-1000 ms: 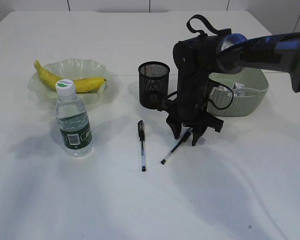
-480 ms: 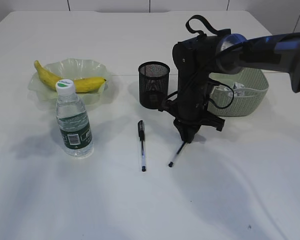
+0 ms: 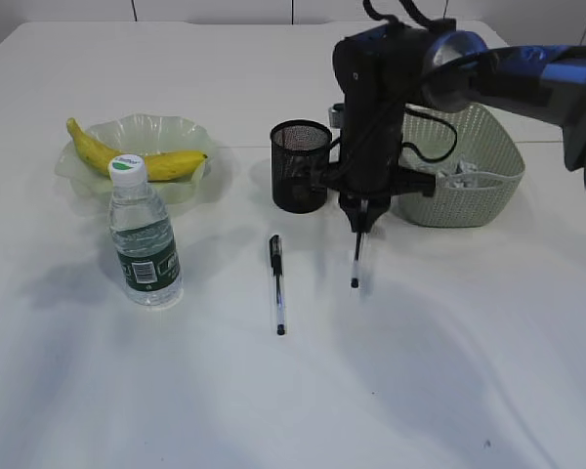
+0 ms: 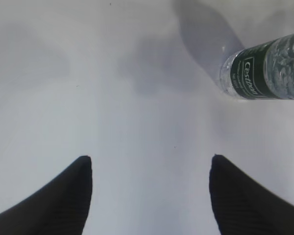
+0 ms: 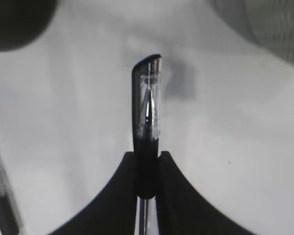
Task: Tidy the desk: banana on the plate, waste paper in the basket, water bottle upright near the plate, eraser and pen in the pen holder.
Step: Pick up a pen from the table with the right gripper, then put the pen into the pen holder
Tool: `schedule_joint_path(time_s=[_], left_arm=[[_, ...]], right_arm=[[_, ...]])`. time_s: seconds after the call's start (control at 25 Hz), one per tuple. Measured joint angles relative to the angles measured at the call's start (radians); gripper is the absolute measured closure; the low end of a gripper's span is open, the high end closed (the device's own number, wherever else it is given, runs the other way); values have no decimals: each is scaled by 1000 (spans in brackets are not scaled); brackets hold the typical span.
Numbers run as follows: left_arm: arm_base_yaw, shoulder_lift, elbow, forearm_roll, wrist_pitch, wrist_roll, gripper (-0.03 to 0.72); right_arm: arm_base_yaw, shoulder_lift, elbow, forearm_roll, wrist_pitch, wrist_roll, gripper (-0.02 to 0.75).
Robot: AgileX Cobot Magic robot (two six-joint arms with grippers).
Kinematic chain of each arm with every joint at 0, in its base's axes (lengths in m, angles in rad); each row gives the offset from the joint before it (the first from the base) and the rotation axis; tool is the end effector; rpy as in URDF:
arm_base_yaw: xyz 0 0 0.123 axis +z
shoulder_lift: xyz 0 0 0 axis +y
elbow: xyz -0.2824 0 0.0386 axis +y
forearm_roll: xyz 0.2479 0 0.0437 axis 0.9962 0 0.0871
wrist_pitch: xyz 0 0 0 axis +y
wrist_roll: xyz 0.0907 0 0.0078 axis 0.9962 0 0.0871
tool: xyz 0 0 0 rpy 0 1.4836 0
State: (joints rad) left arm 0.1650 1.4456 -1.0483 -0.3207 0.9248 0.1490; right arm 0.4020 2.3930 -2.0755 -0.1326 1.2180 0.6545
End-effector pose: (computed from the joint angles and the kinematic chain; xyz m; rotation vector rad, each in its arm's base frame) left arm 0.2795 0.0233 0.2699 -0.2289 2.7408 -0.3219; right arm 0.4586 0.1827 0.1614 0.3177 2.9540 -0.0716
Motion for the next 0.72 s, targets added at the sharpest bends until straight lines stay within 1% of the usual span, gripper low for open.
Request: schedule_joint_path(time_s=[0.28,0.48,0.6,0.72], left_arm=[[0,0,0,0,0,0,160],[0,0,0,0,0,0,160],[0,0,0,0,0,0,160],[0,0,0,0,0,0,160]], right_arm=[[0,0,-193,-69,6,-180,686],[0,0,-317,-101,10,-207,686],[0,0,-342,-109,8,-222,686],[0,0,-344,-114,-49,-237,686]])
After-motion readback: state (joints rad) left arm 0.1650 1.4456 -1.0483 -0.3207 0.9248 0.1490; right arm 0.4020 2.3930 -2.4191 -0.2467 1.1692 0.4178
